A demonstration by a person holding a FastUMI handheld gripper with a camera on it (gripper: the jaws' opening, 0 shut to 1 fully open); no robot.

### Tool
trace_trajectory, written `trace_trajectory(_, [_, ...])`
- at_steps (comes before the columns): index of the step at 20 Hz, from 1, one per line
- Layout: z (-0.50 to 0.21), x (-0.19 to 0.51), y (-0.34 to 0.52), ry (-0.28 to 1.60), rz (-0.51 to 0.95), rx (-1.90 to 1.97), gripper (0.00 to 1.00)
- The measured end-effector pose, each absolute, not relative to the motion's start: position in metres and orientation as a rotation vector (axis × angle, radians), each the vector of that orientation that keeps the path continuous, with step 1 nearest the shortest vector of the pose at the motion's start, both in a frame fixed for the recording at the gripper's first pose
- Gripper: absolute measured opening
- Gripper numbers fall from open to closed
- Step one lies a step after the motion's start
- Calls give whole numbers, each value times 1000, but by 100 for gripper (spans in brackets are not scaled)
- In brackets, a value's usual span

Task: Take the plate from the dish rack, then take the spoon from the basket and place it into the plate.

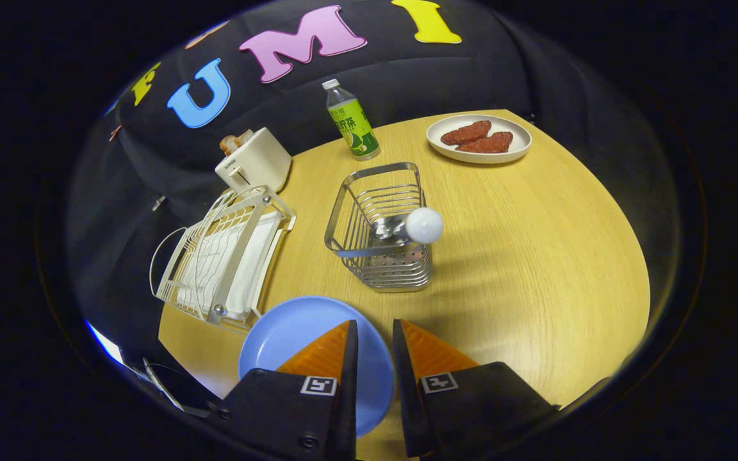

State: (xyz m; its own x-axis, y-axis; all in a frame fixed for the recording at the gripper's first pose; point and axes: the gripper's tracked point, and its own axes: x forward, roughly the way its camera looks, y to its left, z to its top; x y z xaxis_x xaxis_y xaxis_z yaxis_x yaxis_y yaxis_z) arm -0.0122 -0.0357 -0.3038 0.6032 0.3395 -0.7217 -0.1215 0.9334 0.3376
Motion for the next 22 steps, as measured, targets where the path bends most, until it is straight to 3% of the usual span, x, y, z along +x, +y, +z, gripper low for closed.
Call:
trace_trajectory(1, [-300, -9, -41, 853, 291, 225, 34])
trace_trajectory(4, [-268, 1, -54, 675, 365, 102, 90])
trace_trajectory(6, [-241, 7, -61, 524, 405, 16, 98])
trace_trajectory(12, [-208, 25, -54, 301, 528, -45, 98])
trace_trajectory(21, [-241, 74, -49, 284, 516, -6, 97])
trace_trajectory(22, [-244, 75, -46, 289, 524, -5, 86])
